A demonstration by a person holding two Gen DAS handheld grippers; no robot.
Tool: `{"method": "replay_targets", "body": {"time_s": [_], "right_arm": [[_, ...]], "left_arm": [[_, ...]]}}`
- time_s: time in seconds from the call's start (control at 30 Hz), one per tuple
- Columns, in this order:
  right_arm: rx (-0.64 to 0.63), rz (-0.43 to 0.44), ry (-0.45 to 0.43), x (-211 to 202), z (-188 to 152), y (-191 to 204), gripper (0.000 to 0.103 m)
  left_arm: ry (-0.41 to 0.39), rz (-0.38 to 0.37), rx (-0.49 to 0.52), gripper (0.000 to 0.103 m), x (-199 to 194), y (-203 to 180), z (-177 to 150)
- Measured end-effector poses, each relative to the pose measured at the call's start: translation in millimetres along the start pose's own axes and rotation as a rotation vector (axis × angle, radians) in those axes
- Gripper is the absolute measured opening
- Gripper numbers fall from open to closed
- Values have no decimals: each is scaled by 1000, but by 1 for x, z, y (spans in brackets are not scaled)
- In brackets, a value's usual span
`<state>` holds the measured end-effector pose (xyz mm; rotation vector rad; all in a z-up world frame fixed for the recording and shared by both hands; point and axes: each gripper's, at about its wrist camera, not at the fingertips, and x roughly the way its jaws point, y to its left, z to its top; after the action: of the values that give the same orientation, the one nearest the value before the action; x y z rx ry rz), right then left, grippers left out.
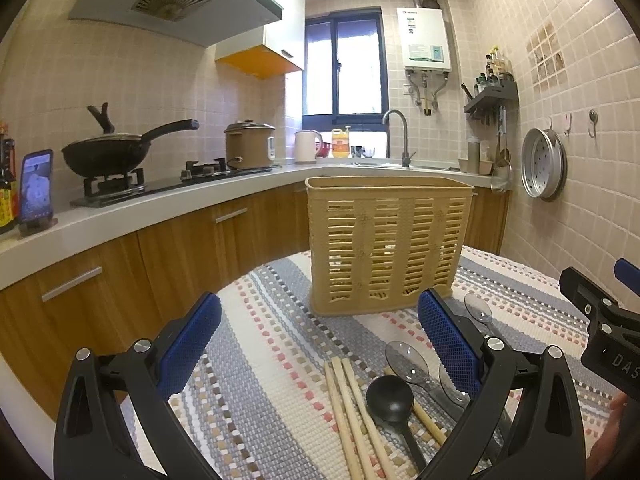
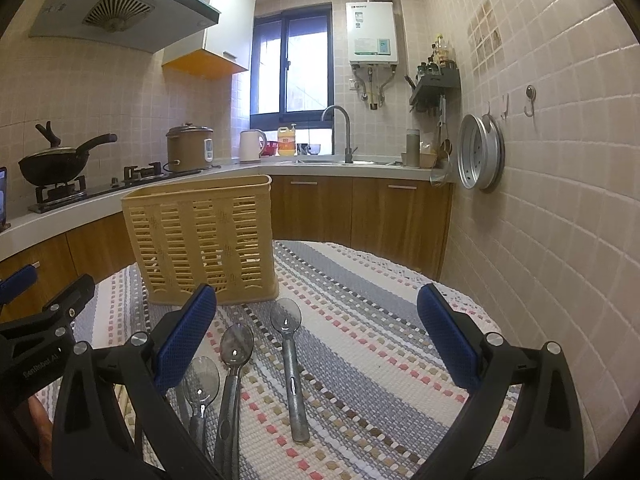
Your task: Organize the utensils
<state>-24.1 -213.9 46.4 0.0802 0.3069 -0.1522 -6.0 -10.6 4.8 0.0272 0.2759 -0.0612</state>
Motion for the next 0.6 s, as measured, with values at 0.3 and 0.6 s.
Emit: {"method": "replay_targets", "body": {"time_s": [0.3, 0.6], "right_arm": [[-62, -6, 7, 3, -2, 14, 96], [-102, -9, 8, 4, -4, 24, 96]], "left_arm": [[3, 0, -18, 96, 1, 4, 0], [17, 8, -24, 96, 3, 4, 0]]}}
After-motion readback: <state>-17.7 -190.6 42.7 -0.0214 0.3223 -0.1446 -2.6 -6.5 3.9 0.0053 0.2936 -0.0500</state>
